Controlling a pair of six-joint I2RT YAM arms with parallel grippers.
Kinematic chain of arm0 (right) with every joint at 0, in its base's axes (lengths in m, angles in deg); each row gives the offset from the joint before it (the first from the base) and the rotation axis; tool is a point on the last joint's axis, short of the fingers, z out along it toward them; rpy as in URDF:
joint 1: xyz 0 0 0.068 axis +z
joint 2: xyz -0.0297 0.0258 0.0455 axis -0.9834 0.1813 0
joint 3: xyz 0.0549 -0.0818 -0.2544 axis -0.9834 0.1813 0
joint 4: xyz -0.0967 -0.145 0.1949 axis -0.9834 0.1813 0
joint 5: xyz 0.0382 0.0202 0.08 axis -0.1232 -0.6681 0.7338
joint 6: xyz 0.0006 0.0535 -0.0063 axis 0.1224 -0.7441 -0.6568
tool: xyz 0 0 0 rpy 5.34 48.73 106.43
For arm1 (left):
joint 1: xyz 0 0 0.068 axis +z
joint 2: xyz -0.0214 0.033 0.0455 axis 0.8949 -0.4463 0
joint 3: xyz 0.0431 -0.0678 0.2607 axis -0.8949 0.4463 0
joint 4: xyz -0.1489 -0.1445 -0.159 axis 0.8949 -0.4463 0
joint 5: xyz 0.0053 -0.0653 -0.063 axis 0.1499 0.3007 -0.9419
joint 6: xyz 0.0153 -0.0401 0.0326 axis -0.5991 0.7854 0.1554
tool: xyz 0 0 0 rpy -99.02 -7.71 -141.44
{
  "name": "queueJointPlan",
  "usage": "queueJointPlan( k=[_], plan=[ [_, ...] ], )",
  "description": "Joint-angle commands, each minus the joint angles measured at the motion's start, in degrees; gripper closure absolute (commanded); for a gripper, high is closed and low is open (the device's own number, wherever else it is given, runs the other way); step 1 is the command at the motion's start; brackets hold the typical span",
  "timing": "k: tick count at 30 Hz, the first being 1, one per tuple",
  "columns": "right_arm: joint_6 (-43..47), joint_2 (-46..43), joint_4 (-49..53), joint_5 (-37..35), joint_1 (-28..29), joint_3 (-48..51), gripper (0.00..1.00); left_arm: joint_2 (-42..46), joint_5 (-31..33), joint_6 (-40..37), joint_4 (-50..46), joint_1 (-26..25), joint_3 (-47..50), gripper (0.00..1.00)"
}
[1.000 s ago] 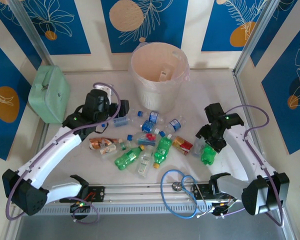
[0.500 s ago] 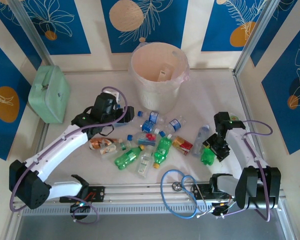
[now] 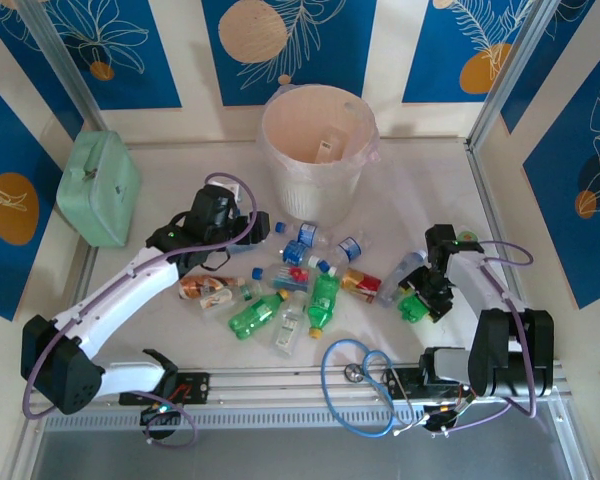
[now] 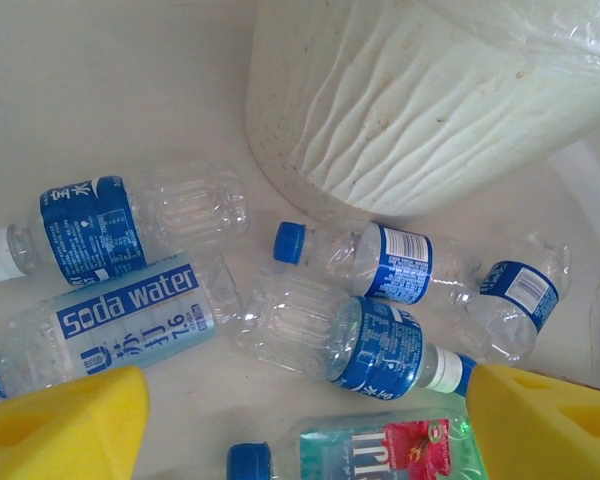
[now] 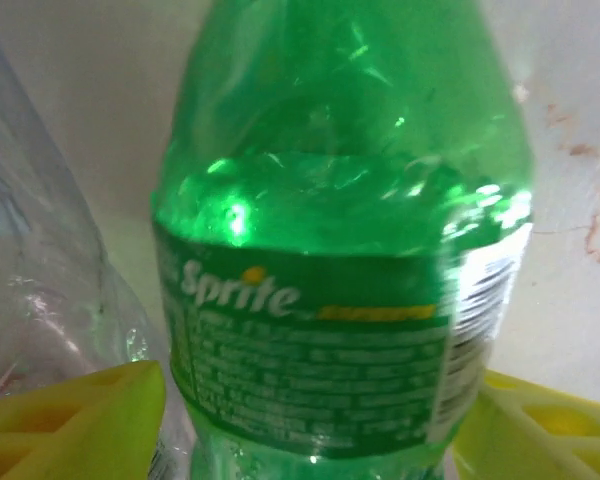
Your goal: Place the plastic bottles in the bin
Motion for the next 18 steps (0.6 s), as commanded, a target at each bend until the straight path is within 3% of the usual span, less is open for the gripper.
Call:
queueJointPlan(
  k=[1,9,18],
  plan=[
    [1.41,1.46,-1.74,1.34,-0.17,0.21,0.25,0.38,-0.28,0.90,0.59,-0.34,0.26,0.17],
    [1.80,3.45,-2.86,1.48,0.82,0.07,0.36,0.39,0.33,1.30,0.46,-0.34,0.49,0.18],
    [0.99,-0.85,1.79,-0.99,4.07,-3.13,0.39,0.04,0.79,2.27,0.71,-0.34,0.39,0.18]
  ],
)
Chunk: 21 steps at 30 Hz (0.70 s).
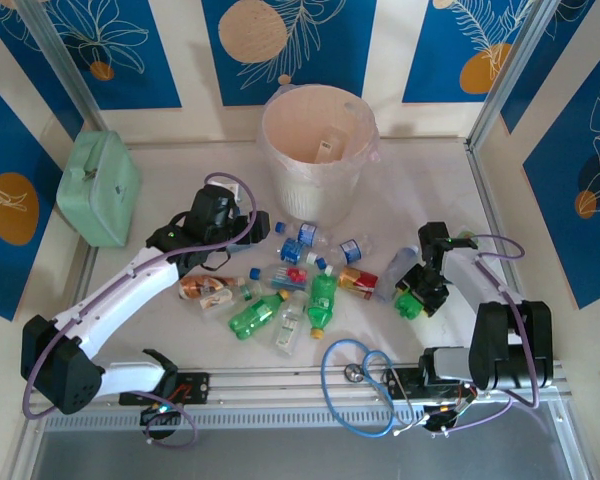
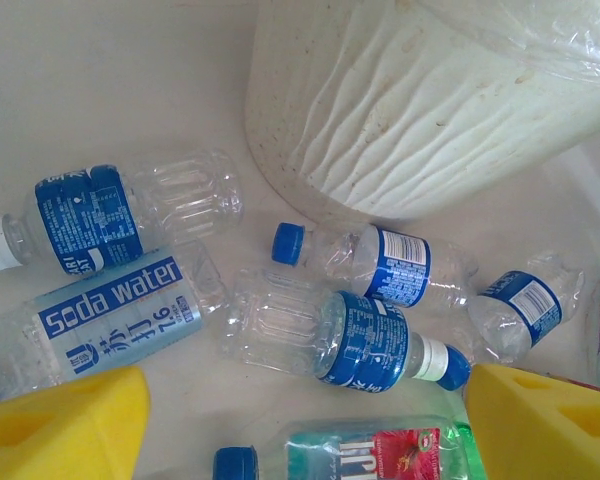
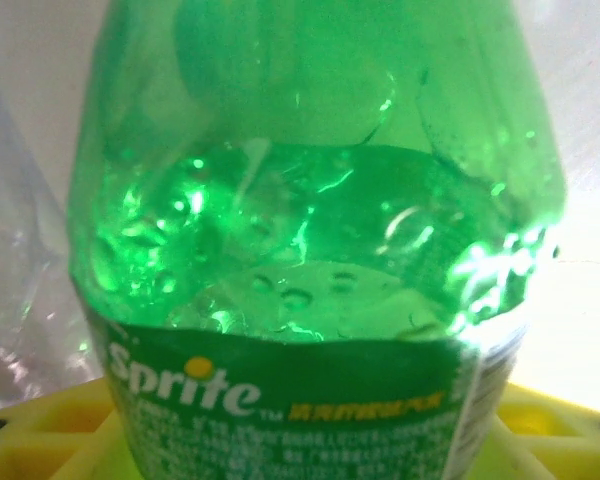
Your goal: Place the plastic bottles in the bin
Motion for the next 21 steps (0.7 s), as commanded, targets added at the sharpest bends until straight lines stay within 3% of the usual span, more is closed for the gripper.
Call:
queueJointPlan(
  k=[1,10,15,21],
  plan=[
    [-0.48,-3.03,3.33,-0.64,0.97,-2.40,0.39,0.00,0.66,1.65,0.84,-0.34,0.61,0.18],
    [0.53,-12.87,6.47,2.43,4.40,-10.48,0.40,0.25,2.27,3.19,0.00,-0.34,0.84,0.17],
    [2.52,-14.37,7.05,3.89,9.31,-24.82,0.40,1.41,4.05,4.05,-1.07,-0.26,1.52,0.17],
    [6.52,-7.11,5.78,2.04,16.73,-46.90,0.41,2.48,5.70,5.02,-1.68,-0.26,1.98,0.16]
  ],
)
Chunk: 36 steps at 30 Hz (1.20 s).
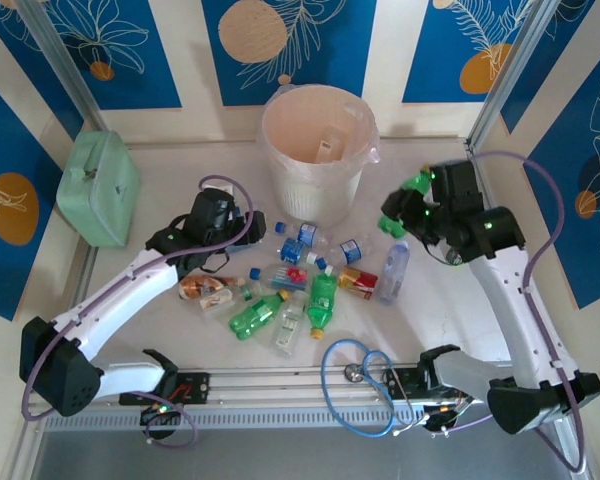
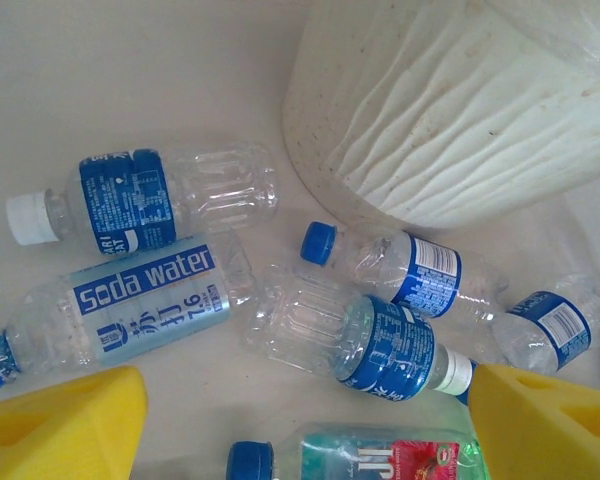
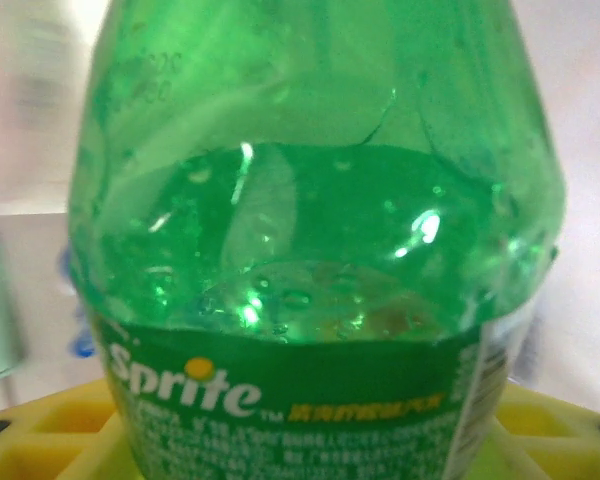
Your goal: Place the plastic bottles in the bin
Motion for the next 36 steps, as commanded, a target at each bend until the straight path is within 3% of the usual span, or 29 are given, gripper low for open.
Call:
queueJointPlan(
  k=[1,10,17,24,36],
  plan=[
    [4.06,4.57,-1.11,0.63,2.48,-10.30,0.41,1.68,1.86,1.15,-1.17,-0.26,0.63,0.16],
    [8.96,25.36,-1.33,8.50,4.31,-40.43,0.42,1.17,2.66,0.89,-2.10,-0.25,0.00,0.16],
    [9.92,37.98,1.12,11.38,5.61,-55.48,0.42,0.71,2.91,0.95,-2.08,-0.20,-0.15,0.16],
    [9.35,43.31,2.54,11.35,5.72,-60.06,0.34,0.94,3.42,0.69,-2.73,-0.16,-0.04,0.15],
    [9.61,39.89,1.73,9.73,5.82,-55.84,0.28,0.78,4.39,1.10,-2.86,-0.17,0.38,0.14]
  ],
)
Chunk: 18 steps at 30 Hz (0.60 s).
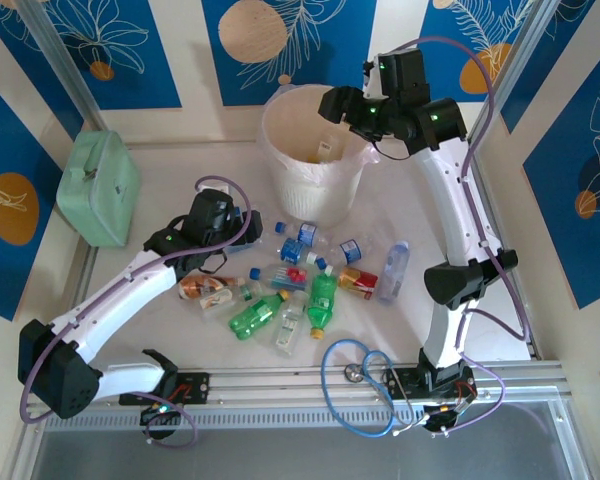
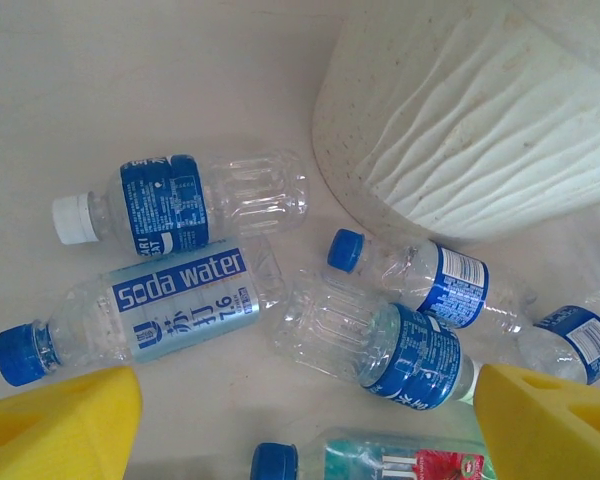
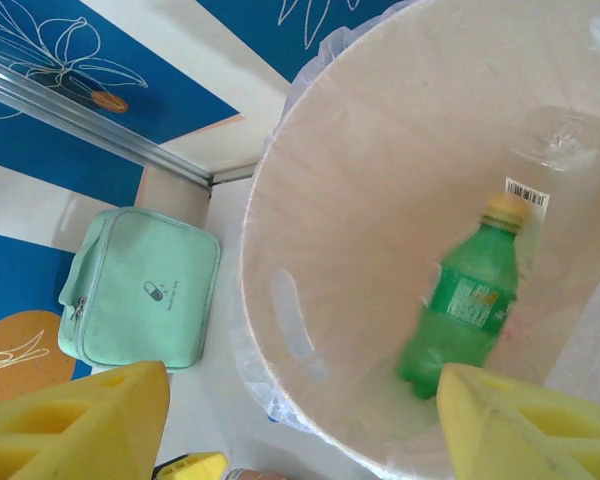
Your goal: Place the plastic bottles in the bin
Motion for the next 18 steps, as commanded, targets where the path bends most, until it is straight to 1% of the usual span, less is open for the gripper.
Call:
queueJointPlan(
  k=[1,5,9,14,18],
  plan=[
    [0.80,-4.54,-0.56,-0.26,0.53,2.84,0.28,-0.01,1.48,0.99,-1.54,-0.17,0.38,0.14],
    [0.98,-9.91,-2.86,-1.30,1.02,10.17,0.29,-0.66,2.45,1.38,-2.42,0.46,0.25,0.14],
    [1.33,-16.85,-5.26,-3.22,2.19,20.04,0.29,-1.61,2.51,3.58,-3.91,2.77,0.58,0.14],
    [0.35,-27.35,-8.10,-5.29,4.41,35.10,0.29,-4.13,0.73,11.89,-5.71,7.62,0.80,0.12],
    [-0.49,-34.70,-9.07,-7.43,6.87,45.02,0.29,-6.40,-1.55,18.62,-5.40,11.23,1.11,0.11]
  ],
)
